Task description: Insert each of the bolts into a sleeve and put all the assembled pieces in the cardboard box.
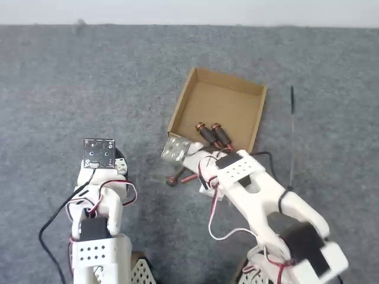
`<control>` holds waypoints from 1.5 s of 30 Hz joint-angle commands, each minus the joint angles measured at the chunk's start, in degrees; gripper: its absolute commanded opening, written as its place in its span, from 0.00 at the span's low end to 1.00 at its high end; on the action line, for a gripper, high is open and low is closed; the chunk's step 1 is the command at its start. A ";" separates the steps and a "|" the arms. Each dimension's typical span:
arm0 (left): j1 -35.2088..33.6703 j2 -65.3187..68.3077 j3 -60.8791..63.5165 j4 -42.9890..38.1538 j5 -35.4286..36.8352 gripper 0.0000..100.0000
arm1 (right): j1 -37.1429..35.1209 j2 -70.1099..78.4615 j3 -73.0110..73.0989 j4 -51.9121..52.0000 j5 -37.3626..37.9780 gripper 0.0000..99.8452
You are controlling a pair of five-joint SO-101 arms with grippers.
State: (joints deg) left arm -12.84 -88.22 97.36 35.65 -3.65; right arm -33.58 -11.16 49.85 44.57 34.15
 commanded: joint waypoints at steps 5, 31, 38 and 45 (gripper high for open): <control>0.35 -1.05 -0.48 -0.53 -0.88 0.01 | 11.74 -14.20 -2.55 5.23 -12.57 0.01; 3.60 -1.05 -5.58 6.95 -0.88 0.01 | 42.77 -22.46 15.38 -15.87 -26.46 0.01; 10.29 0.70 -16.22 14.51 -0.44 0.01 | 42.77 -19.56 14.68 -15.96 -26.37 0.01; 21.89 26.64 -38.73 24.09 1.58 0.01 | 45.32 -15.16 11.43 -15.96 -26.55 0.01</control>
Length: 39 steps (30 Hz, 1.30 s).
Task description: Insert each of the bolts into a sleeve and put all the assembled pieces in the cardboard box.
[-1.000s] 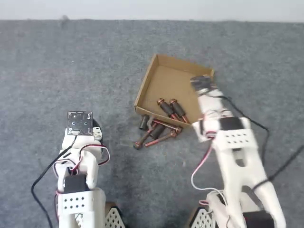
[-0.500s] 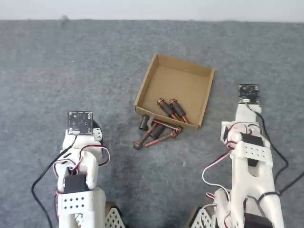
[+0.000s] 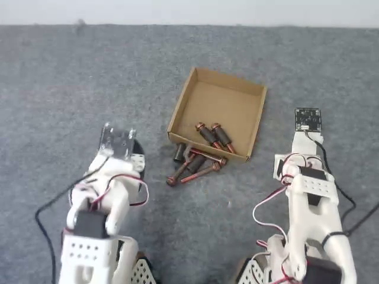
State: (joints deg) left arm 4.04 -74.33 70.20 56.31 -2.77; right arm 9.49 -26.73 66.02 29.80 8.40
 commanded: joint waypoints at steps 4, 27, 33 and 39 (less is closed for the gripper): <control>12.48 31.03 -23.16 6.33 0.70 0.01 | 4.26 2.86 -6.59 -1.19 -2.55 0.01; 26.55 81.76 -47.96 5.19 -2.29 0.12 | 8.84 13.49 -15.30 -0.57 -6.77 0.01; 27.87 85.36 -47.96 4.04 -5.63 0.12 | 8.75 13.58 -15.30 -0.57 -6.77 0.01; 27.96 85.89 -48.13 3.08 -5.71 0.12 | 8.66 13.58 -15.30 -0.57 -6.77 0.01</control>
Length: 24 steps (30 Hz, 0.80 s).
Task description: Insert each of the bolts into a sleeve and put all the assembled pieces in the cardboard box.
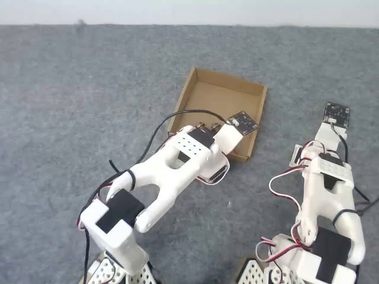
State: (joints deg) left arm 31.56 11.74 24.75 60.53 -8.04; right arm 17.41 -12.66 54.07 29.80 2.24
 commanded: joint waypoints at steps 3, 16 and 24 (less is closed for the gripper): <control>0.18 0.00 -2.42 -2.81 -0.09 0.12 | 0.75 -0.57 -3.34 -0.57 -0.62 0.01; 0.26 11.25 -14.20 5.10 5.98 0.01 | 0.57 -0.57 -3.34 -0.57 -0.62 0.01; 0.18 9.49 -12.79 6.95 5.89 0.01 | 0.57 -0.48 -3.34 -0.57 -0.62 0.01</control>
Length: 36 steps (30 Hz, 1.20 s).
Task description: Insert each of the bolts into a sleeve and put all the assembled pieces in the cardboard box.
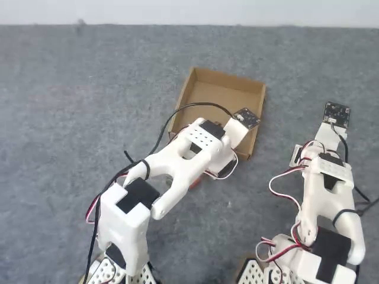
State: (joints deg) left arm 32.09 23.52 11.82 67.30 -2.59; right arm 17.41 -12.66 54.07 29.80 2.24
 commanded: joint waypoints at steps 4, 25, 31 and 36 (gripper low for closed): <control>0.00 -7.12 5.67 -1.49 0.44 0.01 | 0.48 -0.48 -3.34 -0.57 -0.62 0.01; -0.44 -47.47 31.69 -12.66 0.70 0.01 | -0.40 -0.48 -3.16 -0.57 -0.62 0.01; -3.60 -61.19 41.63 -19.78 0.88 0.01 | -0.40 -0.48 -3.16 -0.57 -0.62 0.01; -12.66 -72.79 48.22 -26.55 6.86 0.01 | -0.40 -0.48 -3.16 -0.57 -0.62 0.01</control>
State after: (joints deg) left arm 24.18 -41.10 58.95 45.49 -0.57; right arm 17.41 -12.66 54.07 29.80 2.24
